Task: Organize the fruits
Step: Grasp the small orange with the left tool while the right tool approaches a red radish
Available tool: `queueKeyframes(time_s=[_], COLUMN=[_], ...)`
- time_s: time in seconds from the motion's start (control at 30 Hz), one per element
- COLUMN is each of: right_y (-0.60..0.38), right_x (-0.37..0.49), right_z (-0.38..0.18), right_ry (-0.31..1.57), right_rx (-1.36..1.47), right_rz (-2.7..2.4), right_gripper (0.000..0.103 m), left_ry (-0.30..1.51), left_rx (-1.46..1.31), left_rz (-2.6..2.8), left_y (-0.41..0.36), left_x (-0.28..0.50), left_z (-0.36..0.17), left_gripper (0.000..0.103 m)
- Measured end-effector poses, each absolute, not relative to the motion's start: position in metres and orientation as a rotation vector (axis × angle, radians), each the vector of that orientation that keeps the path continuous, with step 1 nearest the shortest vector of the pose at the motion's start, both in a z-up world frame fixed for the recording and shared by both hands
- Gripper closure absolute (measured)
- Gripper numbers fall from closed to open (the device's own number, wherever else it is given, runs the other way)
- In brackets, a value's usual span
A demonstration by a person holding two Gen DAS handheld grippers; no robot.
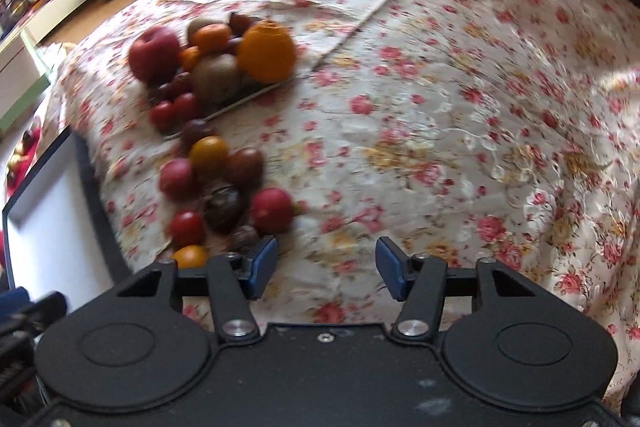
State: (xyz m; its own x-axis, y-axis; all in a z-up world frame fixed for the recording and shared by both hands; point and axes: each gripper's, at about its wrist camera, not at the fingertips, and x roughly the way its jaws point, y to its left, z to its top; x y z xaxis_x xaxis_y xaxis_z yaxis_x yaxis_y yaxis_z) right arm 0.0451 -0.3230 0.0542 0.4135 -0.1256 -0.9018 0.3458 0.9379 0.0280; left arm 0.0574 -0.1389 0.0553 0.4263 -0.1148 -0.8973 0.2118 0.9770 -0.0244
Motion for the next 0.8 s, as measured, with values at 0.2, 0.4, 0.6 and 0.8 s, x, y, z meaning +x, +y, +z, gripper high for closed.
queueKeyframes(time_s=[0.2, 0.4, 0.6, 0.8], right_y=[-0.337, -0.337, -0.335, -0.335], right_x=[0.045, 0.048, 0.051, 0.056], right_z=[0.046, 0.037, 0.029, 0.025], right_ry=[1.115, 1.125, 1.140, 1.123], right_rx=[0.249, 0.255, 0.257, 0.282], right_rz=[-0.319, -0.298, -0.285, -0.257], right_gripper=[0.045, 0.045, 0.045, 0.045], left_ry=[1.132, 1.182, 1.213, 1.191], left_rx=[0.086, 0.063, 0.042, 0.071], left_rz=[-0.284, -0.257, -0.263, -0.260], left_y=[-0.167, -0.175, -0.175, -0.183], left_x=[0.072, 0.088, 0.093, 0.094], left_z=[0.031, 0.007, -0.009, -0.016], left_gripper=[0.053, 0.053, 0.051, 0.051])
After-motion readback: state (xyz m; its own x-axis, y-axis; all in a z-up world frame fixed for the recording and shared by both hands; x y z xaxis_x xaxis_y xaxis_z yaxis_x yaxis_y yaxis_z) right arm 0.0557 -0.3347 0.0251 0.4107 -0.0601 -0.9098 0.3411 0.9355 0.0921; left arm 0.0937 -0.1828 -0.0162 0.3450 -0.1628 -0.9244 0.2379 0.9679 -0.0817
